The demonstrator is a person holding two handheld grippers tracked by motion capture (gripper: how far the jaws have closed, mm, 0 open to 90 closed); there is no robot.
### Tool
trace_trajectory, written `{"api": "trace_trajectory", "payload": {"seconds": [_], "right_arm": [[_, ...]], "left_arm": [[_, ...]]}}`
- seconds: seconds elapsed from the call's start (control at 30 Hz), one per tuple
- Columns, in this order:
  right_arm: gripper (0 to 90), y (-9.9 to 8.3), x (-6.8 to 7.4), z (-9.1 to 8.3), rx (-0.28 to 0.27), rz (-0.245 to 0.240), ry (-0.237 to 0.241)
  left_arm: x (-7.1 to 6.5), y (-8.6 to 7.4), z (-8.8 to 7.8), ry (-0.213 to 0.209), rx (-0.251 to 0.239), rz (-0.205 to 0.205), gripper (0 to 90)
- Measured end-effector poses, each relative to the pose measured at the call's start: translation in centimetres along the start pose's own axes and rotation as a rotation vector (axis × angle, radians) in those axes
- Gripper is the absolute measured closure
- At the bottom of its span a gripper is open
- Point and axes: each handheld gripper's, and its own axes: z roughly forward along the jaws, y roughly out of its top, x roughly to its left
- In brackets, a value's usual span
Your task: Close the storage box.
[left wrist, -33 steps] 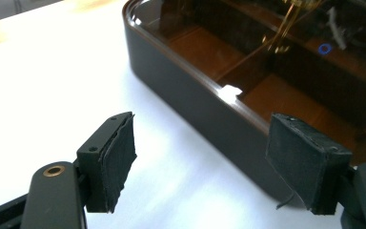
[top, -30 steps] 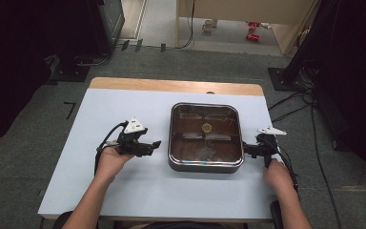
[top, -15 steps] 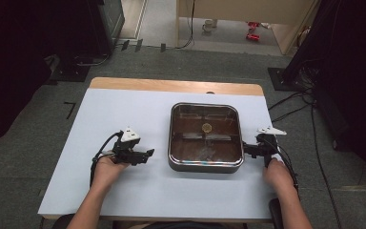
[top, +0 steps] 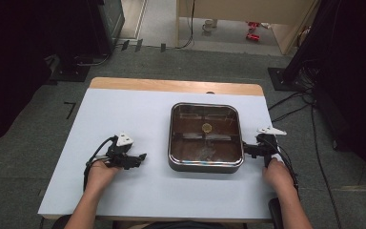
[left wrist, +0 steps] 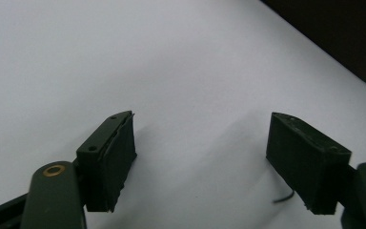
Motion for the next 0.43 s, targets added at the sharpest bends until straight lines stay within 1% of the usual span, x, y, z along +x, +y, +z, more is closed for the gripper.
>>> {"api": "trace_trajectory", "payload": {"seconds": [0.03, 0.1, 0.13, 0.27, 0.3, 0.33, 0.43], "right_arm": [[14.0, 0.00, 0.00, 0.00, 0.000, 0.000, 0.000], [14.0, 0.00, 0.00, 0.00, 0.000, 0.000, 0.000], [14.0, 0.00, 0.00, 0.00, 0.000, 0.000, 0.000], [14.0, 0.00, 0.00, 0.00, 0.000, 0.000, 0.000], [14.0, 0.00, 0.00, 0.00, 0.000, 0.000, 0.000], [14.0, 0.00, 0.00, 0.00, 0.000, 0.000, 0.000], [14.0, 0.00, 0.00, 0.00, 0.000, 0.000, 0.000]], "left_arm": [[-0.09, -0.13, 0.04, 0.001, -0.010, 0.000, 23.0], [-0.33, -0.28, 0.06, 0.019, -0.014, 0.010, 22.4], [-0.42, -0.30, 0.08, 0.025, -0.016, 0.006, 22.3], [-0.43, -0.34, 0.10, 0.025, -0.019, 0.006, 22.1], [-0.41, -0.41, 0.11, 0.021, -0.024, 0.007, 21.5], [-0.48, -0.55, 0.17, 0.017, -0.031, 0.017, 19.0], [-0.48, -0.57, 0.16, 0.017, -0.033, 0.015, 18.9]]}}
